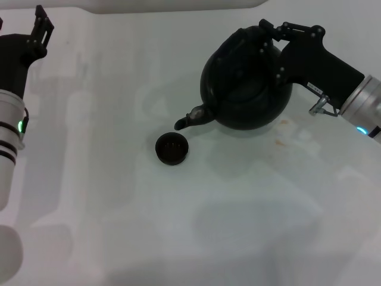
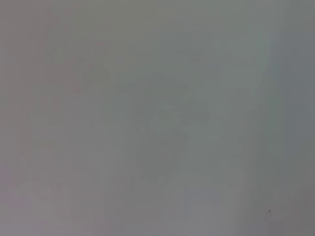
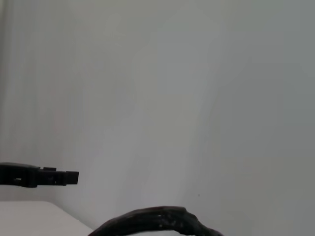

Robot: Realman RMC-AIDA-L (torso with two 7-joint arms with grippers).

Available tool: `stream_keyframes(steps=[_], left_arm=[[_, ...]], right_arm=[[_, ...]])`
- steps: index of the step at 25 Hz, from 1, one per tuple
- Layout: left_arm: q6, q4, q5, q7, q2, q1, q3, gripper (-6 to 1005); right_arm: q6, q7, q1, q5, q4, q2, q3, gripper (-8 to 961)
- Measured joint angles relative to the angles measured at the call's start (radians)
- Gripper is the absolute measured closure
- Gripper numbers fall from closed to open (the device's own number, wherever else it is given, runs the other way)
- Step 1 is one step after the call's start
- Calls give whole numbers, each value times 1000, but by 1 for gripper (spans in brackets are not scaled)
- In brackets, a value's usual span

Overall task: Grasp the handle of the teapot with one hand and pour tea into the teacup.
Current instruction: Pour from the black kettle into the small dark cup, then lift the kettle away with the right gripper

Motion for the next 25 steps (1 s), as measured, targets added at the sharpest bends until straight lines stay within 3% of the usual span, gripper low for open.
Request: stream_keyframes(steps=[25], left_arm=[[-1, 3, -2, 0, -2, 5, 29, 137]], right_arm=[[1, -215, 2, 10, -49, 3, -25, 808]])
